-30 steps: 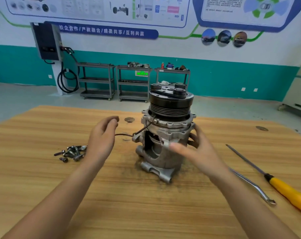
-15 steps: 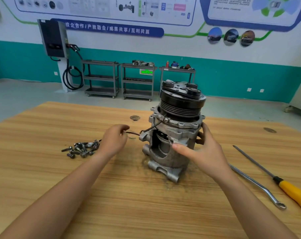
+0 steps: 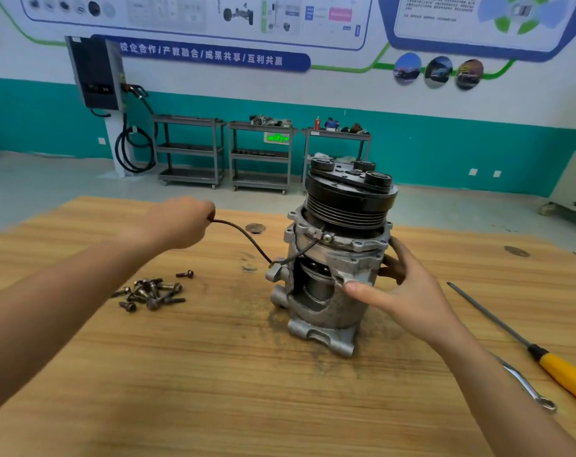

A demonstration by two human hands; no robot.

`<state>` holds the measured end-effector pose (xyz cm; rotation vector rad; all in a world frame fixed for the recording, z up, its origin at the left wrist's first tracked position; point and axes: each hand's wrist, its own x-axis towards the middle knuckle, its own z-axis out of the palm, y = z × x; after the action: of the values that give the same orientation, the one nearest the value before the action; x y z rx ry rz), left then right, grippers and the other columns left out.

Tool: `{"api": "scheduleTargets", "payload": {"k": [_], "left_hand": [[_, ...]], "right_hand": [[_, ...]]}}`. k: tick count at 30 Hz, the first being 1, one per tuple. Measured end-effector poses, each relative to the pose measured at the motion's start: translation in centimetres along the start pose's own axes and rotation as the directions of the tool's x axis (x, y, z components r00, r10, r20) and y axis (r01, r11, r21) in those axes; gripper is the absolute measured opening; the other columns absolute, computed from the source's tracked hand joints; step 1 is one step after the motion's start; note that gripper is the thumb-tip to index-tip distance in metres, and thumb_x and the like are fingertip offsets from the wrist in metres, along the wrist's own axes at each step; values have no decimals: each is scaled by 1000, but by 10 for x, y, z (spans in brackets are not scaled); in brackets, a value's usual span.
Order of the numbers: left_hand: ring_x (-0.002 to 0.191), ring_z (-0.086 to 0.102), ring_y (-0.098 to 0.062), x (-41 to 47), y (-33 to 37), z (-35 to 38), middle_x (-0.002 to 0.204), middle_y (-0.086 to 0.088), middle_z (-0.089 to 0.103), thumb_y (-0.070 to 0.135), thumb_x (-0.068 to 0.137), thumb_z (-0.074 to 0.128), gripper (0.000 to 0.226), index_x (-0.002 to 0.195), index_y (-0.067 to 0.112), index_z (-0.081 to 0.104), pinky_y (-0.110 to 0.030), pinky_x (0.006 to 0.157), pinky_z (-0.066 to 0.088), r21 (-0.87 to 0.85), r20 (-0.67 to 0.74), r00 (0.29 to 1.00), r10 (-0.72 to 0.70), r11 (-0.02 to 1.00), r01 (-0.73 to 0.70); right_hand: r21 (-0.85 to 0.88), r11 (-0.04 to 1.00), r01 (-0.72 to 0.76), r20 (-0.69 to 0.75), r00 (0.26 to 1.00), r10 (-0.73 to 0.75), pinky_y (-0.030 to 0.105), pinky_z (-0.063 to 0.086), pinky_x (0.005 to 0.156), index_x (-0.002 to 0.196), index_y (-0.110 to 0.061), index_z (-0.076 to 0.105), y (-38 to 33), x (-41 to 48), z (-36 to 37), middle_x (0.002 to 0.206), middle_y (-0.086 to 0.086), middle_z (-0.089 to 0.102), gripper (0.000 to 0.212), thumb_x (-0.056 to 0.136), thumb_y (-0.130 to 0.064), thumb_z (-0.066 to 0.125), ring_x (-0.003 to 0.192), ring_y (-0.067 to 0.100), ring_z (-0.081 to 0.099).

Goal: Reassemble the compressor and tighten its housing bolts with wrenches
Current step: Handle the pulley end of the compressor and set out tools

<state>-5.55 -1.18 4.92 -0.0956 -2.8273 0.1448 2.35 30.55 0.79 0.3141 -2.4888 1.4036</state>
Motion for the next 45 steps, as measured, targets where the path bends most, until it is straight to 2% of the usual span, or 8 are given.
{"api": "scheduleTargets", "payload": {"k": [8,11,14,19,22,30,40,45], "left_hand": [[76,55,8,-96,6,-36,103,21,56,62,83,47,37,102,31,52,-10,69,45,-181,642,733,226,973,-142],[93,51,17,-76,45,-52,128,20,42,82,57,48,93,135,35,32,-3,75,41,-666,244,917,315,742,-78],[128,41,-7,-32,95,-58,147,3,36,67,69,64,96,146,30,21,-24,101,35,-924,-82,974,213,349,-154],[111,44,8,12,128,-48,141,16,33,39,71,75,103,148,34,6,2,79,35,-933,-169,958,232,276,-232],[97,51,14,18,125,-39,118,26,43,42,56,83,113,146,35,15,-2,75,44,-953,-199,948,249,178,-247],[92,61,1,19,134,-27,105,12,59,35,50,77,76,118,28,44,-14,73,50,-965,-260,964,60,-6,-260],[89,58,15,19,132,-29,107,18,55,33,52,78,75,118,31,41,-5,71,45,-941,-315,933,174,67,-331],[91,58,15,13,133,-30,107,17,53,29,56,76,72,118,26,40,-6,72,44,-930,-353,920,169,41,-364]], "right_hand": [[31,999,-33,308,951,22,19,35,97,141,-32,31,8,30,-46,143,-10,41,116,41,-61,82,125,2,43],[208,978,5,158,987,-39,10,33,89,149,-27,19,-15,48,-47,140,-11,34,141,29,-77,74,125,2,33],[238,967,92,60,992,-109,8,32,91,150,-25,14,-42,69,-31,151,-3,27,122,53,-67,75,126,4,31],[269,959,93,6,995,-98,16,48,88,146,-22,23,-44,84,-22,126,-4,54,126,41,-53,87,112,4,55],[333,935,120,-17,992,-121,9,49,74,145,-25,24,-36,89,-18,112,-13,56,107,54,-36,78,100,-3,58],[343,926,158,-107,986,-129,28,52,88,135,-17,47,-49,97,-10,123,6,61,91,51,-36,78,105,13,63],[388,896,217,-115,976,-186,13,49,73,112,-24,56,-35,88,-11,97,-11,68,71,46,-42,74,88,-1,66],[376,900,219,-79,976,-205,9,47,71,131,-15,48,-37,88,-12,89,-19,69,88,50,-31,79,86,-7,65]]}}
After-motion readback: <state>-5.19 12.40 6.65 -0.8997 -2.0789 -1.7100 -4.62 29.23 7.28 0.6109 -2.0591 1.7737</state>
